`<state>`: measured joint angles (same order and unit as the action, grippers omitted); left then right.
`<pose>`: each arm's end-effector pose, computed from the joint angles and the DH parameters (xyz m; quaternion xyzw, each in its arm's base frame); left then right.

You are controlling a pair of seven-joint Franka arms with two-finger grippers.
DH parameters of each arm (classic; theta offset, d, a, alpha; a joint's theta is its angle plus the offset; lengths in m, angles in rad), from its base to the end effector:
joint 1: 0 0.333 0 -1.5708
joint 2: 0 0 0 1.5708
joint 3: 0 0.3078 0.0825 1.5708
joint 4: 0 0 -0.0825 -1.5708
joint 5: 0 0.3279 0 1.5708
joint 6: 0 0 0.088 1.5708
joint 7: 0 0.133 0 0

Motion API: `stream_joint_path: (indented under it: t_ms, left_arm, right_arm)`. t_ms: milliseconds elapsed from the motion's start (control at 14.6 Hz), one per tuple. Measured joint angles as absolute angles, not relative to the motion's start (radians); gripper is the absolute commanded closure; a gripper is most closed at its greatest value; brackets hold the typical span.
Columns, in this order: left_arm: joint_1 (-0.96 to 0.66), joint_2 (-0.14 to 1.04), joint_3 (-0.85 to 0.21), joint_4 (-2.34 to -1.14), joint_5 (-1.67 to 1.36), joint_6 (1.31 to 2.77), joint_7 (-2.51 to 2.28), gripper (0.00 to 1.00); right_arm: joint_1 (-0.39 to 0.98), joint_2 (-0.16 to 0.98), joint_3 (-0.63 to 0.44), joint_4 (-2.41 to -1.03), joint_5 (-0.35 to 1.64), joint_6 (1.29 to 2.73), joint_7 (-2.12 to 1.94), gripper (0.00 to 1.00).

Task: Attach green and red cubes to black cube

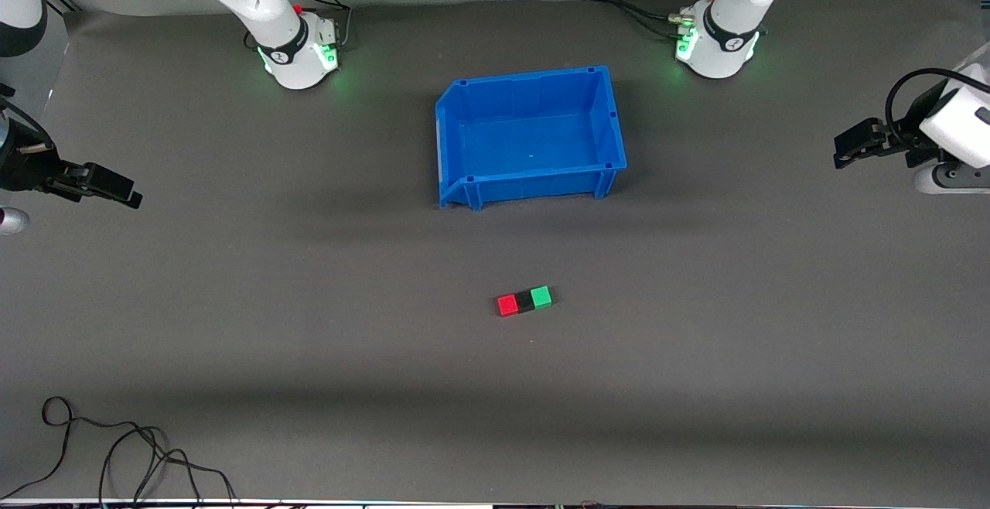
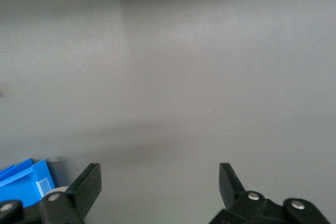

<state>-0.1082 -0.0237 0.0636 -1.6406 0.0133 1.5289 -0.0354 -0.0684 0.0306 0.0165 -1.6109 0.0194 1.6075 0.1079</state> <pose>0.4821 -0.0193 0.5697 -0.9990 0.0047 0.0437 0.0077 0.5077 -0.0240 0.5614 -0.9966 0.0803 0.0173 0.0095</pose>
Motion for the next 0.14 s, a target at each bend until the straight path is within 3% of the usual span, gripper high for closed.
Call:
stream_joint_path:
  t_ms: [137]
  left_arm:
    - [-0.108,-0.024,0.064,-1.641,0.013,1.529,-0.035,0.0]
  right_arm:
    - [-0.066,0.031,0.017,-1.611,0.019,1.608,0.108,0.01]
